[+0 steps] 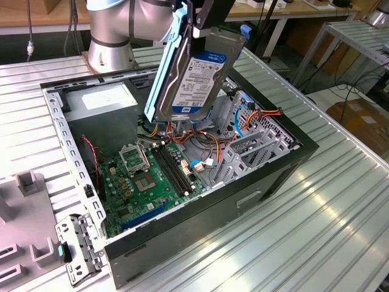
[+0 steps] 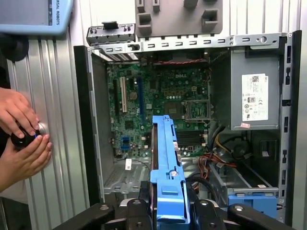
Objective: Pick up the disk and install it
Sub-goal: 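Insert the disk into the insertion slot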
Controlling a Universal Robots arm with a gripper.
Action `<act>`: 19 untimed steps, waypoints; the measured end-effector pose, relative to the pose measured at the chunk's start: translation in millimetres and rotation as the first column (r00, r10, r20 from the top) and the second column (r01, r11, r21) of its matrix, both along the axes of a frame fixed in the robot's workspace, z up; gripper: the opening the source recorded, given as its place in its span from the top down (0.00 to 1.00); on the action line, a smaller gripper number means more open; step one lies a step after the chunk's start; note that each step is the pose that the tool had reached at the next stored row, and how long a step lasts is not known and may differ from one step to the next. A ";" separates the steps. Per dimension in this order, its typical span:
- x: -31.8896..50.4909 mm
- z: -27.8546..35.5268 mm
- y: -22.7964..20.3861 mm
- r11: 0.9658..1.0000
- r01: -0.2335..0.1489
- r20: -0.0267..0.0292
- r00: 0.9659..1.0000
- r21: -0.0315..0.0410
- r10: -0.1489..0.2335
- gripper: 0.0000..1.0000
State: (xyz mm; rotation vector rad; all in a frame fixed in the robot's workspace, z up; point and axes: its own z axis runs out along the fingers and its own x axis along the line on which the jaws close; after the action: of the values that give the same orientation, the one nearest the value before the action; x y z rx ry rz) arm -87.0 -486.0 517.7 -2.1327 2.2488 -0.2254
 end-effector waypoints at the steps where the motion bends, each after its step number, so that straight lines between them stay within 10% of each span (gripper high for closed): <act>1: 0.1 -0.3 -2.3 1.000 0.000 0.000 1.000 0.000 0.000 0.63; 6: 2.3 -1.7 -12.3 1.000 0.000 0.000 1.000 0.000 0.000 0.63; 17: 6.9 -2.7 -13.1 1.000 0.007 0.000 1.000 -0.001 -0.007 0.63; 19: 6.9 -3.6 -13.1 1.000 0.007 0.018 1.000 -0.001 -0.007 0.63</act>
State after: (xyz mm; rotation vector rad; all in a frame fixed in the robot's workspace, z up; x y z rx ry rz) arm -80.1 -499.0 514.2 -2.1147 2.2476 -0.2458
